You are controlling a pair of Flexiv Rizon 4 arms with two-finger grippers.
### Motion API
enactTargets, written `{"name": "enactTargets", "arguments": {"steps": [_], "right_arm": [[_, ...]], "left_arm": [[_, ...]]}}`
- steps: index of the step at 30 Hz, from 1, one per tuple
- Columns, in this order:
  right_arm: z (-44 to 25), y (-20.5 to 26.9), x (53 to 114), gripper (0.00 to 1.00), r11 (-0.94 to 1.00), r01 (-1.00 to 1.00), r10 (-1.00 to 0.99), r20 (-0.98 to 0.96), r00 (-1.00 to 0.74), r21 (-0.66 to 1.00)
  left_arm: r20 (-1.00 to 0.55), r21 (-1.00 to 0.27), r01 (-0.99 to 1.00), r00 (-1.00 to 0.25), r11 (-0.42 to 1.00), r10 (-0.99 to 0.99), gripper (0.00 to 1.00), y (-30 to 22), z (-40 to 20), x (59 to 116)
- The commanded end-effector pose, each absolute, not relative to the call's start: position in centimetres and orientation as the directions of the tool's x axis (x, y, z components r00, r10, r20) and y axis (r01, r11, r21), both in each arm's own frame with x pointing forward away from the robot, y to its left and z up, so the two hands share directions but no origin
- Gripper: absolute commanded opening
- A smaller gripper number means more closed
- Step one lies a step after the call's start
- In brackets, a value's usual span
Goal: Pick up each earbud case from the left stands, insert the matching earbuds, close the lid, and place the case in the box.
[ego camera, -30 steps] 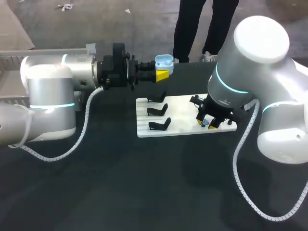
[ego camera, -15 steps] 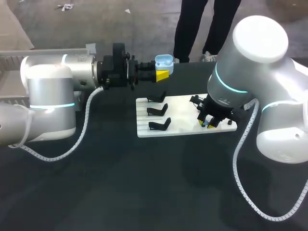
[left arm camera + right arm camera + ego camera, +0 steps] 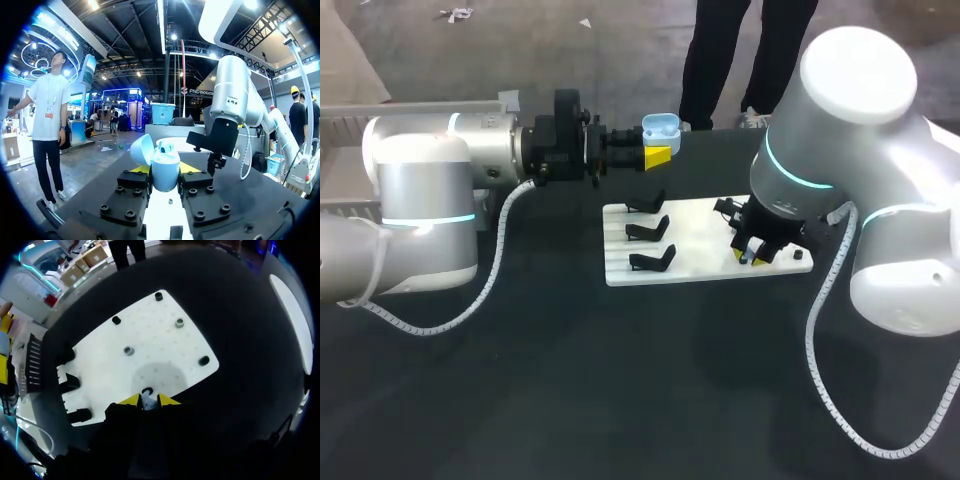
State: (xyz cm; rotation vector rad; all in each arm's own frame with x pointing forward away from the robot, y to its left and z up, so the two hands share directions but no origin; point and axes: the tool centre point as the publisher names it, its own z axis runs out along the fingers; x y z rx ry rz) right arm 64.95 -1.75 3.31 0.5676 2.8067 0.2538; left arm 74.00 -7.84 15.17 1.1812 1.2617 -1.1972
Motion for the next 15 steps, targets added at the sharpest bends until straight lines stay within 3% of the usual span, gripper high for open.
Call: {"name": "enactTargets", "arguments": {"steps": [1, 15], "right_arm": [[5.2, -2.0, 64.2, 0.00, 0.921, 0.333, 0.372, -0.203, -0.906, 0.202], [13.0, 0.0, 62.9, 0.00, 0.977, 0.104, 0.142, -0.199, -0.970, 0.187]], "left_arm": [[-1.000, -0.026, 0.999, -0.027, 0.040, 0.013, 0.00, -7.9, 15.1, 73.9], [-1.000, -0.026, 0.999, -0.027, 0.040, 0.013, 0.00, -7.9, 15.1, 73.9]]}}
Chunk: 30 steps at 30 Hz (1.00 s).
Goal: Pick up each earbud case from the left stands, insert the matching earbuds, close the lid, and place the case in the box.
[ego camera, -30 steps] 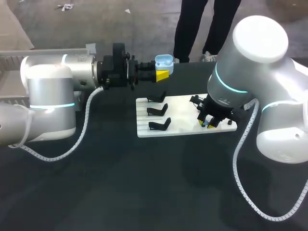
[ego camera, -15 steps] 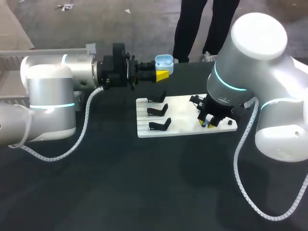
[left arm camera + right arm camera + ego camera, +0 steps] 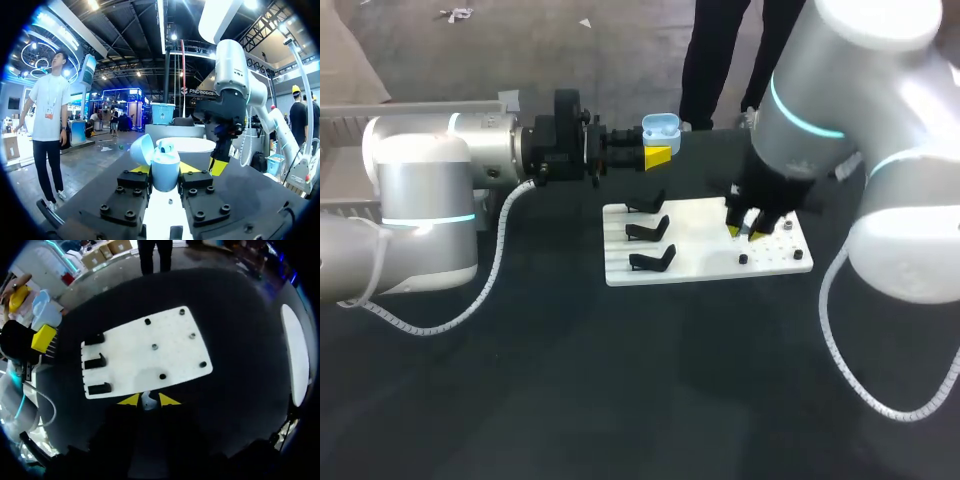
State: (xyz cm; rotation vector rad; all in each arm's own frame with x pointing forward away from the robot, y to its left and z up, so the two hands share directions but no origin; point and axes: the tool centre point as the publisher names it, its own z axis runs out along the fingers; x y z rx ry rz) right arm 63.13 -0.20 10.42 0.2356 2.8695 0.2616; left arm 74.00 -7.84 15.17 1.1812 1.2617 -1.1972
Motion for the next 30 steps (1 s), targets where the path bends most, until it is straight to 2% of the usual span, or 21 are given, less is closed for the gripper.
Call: {"name": "enactTargets", "arguments": {"steps": [1, 9, 19, 30], "right_arm": [[13.5, 0.3, 63.0, 0.00, 0.978, 0.084, 0.123, -0.204, -0.971, 0.189], [17.1, 2.6, 63.8, 0.00, 0.984, -0.070, -0.030, -0.234, -0.972, 0.162], [19.4, 5.8, 64.7, 0.00, 0.953, -0.301, -0.286, -0.237, -0.928, 0.027], [20.2, 6.5, 64.8, 0.00, 0.941, -0.338, -0.320, -0.273, -0.907, 0.018]], "left_arm": [[-1.000, -0.026, 0.999, -0.027, 0.040, 0.013, 0.00, -7.9, 15.1, 73.9], [-1.000, -0.026, 0.999, -0.027, 0.040, 0.013, 0.00, -7.9, 15.1, 73.9], [-1.000, -0.026, 0.999, -0.027, 0.040, 0.013, 0.00, -7.9, 15.1, 73.9], [-1.000, -0.026, 0.999, -0.027, 0.040, 0.013, 0.00, -7.9, 15.1, 73.9]]}}
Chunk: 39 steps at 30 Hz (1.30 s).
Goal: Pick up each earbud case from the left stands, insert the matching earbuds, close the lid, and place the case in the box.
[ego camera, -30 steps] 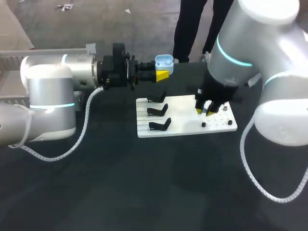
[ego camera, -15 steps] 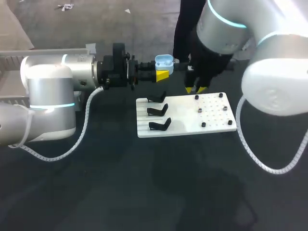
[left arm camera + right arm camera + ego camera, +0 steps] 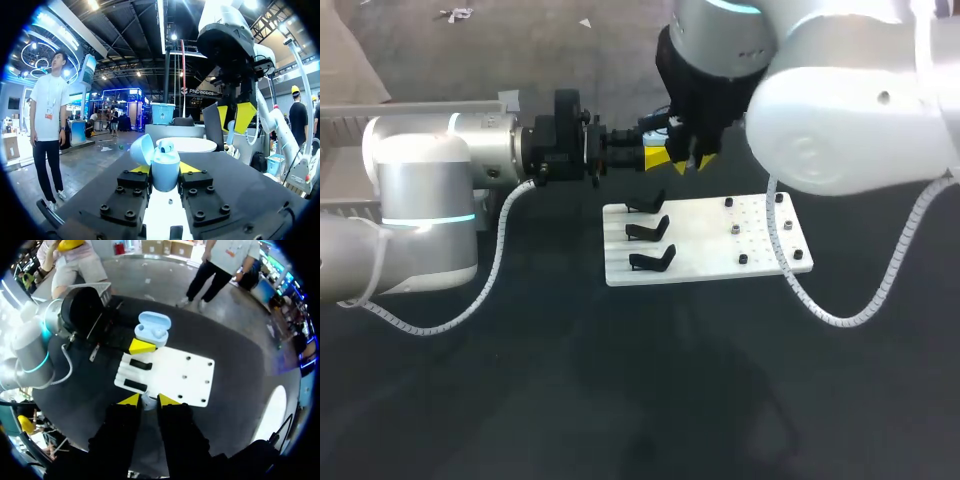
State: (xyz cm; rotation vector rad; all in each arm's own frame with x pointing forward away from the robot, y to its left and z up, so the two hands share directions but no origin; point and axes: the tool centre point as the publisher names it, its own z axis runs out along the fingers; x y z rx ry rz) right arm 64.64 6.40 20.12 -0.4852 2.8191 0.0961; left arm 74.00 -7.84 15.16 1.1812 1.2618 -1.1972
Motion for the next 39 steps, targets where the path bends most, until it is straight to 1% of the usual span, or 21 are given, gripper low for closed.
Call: {"name": "enactTargets", "arguments": {"steps": [1, 14, 24, 30, 39], "right_arm": [[20.2, 6.5, 64.8, 0.00, 0.941, -0.338, -0.320, -0.273, -0.907, 0.018], [20.5, 6.5, 64.9, 0.00, 0.940, -0.340, -0.322, -0.270, -0.907, 0.019], [22.3, 7.4, 68.0, 0.00, 0.941, -0.337, -0.333, -0.256, -0.908, -0.027], [23.4, 8.6, 70.0, 0.00, 0.929, -0.367, -0.366, -0.293, -0.883, -0.053], [23.2, 10.0, 71.5, 0.00, 0.914, -0.398, -0.402, -0.302, -0.864, -0.080]], "left_arm": [[-1.000, -0.026, 0.999, -0.027, 0.040, 0.013, 0.00, -7.9, 15.1, 73.9], [-1.000, -0.026, 0.999, -0.027, 0.040, 0.013, 0.00, -7.9, 15.1, 73.9], [-1.000, -0.026, 0.999, -0.027, 0.040, 0.013, 0.00, -7.9, 15.1, 73.9], [-1.000, -0.026, 0.999, -0.027, 0.040, 0.013, 0.00, -7.9, 15.1, 73.9], [-1.000, -0.026, 0.999, -0.027, 0.040, 0.013, 0.00, -7.9, 15.1, 73.9]]}}
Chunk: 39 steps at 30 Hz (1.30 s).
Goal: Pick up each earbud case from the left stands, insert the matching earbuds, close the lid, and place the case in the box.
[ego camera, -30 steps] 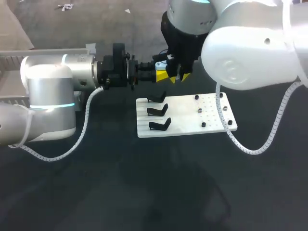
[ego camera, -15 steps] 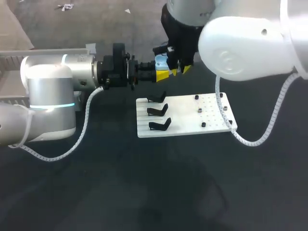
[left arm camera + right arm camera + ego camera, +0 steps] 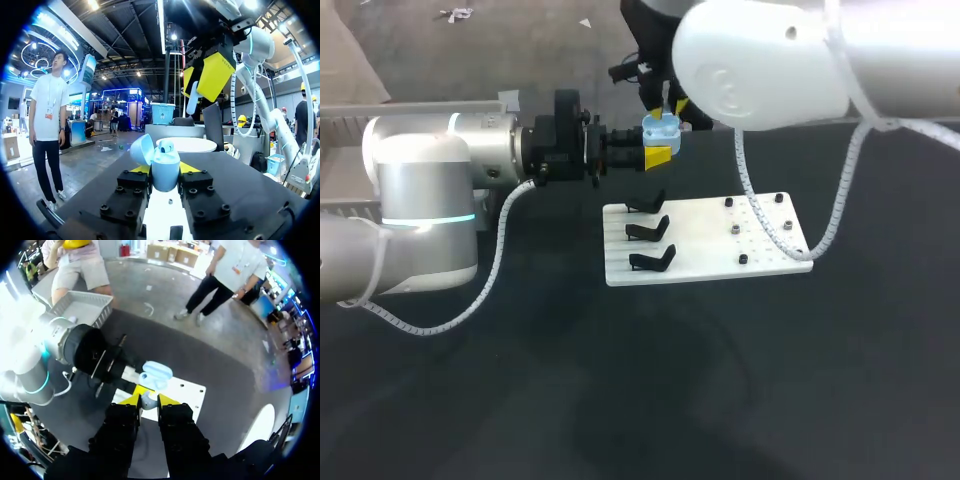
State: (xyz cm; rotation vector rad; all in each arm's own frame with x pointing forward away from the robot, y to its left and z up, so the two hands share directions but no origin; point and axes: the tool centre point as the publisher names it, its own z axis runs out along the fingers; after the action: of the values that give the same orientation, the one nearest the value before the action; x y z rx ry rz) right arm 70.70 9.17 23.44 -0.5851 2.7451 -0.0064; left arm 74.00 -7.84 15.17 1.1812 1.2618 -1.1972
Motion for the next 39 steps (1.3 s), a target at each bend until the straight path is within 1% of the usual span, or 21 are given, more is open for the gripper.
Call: {"name": "enactTargets", "arguments": {"steps": [1, 39], "right_arm": [[23.1, 10.0, 71.7, 0.00, 0.914, -0.398, -0.403, -0.303, -0.864, -0.081], [20.3, 10.3, 73.1, 0.00, 0.913, -0.406, -0.402, -0.282, -0.871, -0.048]], "left_arm": [[-1.000, -0.026, 0.999, -0.027, 0.040, 0.013, 0.00, -7.9, 15.1, 73.9], [-1.000, -0.026, 0.999, -0.027, 0.040, 0.013, 0.00, -7.9, 15.1, 73.9]]}}
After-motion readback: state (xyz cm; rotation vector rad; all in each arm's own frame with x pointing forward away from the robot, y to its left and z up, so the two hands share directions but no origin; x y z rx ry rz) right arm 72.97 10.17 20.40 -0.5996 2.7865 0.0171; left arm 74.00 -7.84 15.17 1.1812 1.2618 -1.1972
